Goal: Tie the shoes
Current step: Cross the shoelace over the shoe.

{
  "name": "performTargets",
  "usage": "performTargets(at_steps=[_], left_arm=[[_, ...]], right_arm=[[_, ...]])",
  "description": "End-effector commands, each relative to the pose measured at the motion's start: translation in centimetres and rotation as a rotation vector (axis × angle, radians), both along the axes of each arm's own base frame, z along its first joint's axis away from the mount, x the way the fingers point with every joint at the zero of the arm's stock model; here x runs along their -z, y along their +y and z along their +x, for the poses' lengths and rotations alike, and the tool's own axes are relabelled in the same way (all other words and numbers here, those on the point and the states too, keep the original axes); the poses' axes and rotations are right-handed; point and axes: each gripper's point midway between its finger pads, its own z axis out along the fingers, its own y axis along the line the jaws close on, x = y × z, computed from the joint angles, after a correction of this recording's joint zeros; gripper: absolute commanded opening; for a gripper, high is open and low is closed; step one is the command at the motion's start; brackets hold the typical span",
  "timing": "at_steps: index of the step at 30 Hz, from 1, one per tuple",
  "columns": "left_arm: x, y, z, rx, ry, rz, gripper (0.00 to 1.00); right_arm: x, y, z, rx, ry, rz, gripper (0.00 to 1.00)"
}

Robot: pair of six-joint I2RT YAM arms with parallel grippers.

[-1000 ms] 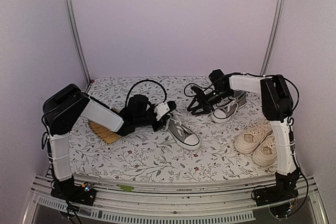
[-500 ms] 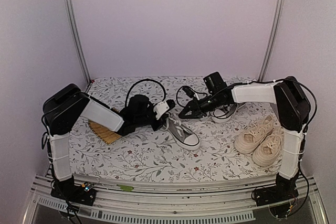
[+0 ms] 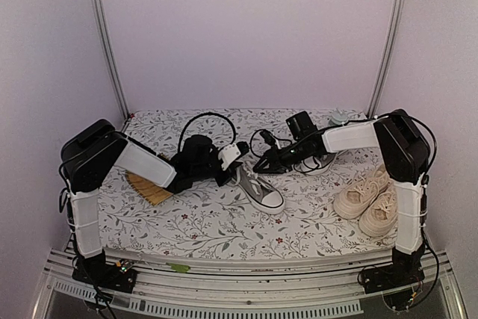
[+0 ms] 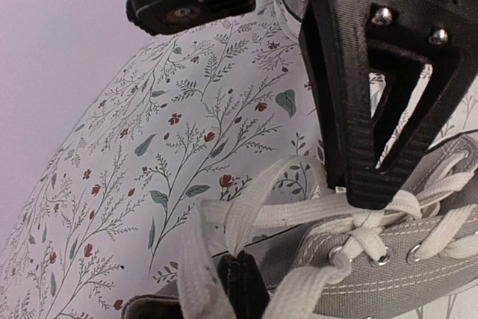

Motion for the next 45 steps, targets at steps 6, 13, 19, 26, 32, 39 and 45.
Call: performTargets(at_steps=[6,13,19,26,32,39,45], left_arm=[[-1.6,-0.3,0.0,-0.001,-0.031,-0.009,0.00],[-1.3,0.0,0.1,-0.011,-0.035,0.010,0.00],[-1.1,0.3,0.0,-0.014,-0.033,0.025,0.00],[-0.7,0.5,-0.1,-0.010,-0.027,0.043,0.00],[-0.4,0.4,-0.5,0.012,-0.011,0.063,0.00],[-1.9,1.3,-3.2,0.110,0.088,0.107,0.50],[-0.5,3.8,-6.3,0.196,0.213,0.224,0.72]], right_arm=[[1.0,1.4,-1.1,-0.062,0.021,0.000,0.26],[0.6,1.2,-1.3,-0.074,0.013,-0.023,0.07],[-1.3,0.7,-0.8,-0.073,-0.032,-0.061,0.03],[-1.3,-1.0,-1.9,-0.080,-0.036,-0.119,0.07],[-1.8,-1.2,-1.8,-0.082,-0.035,-0.104,0.01],[-1.9,-2.3,-2.0,-0.099,-0.018,-0.101,0.01],[-1.9,-2.6,-2.3,-0.131,-0.031,-0.105,0.01]])
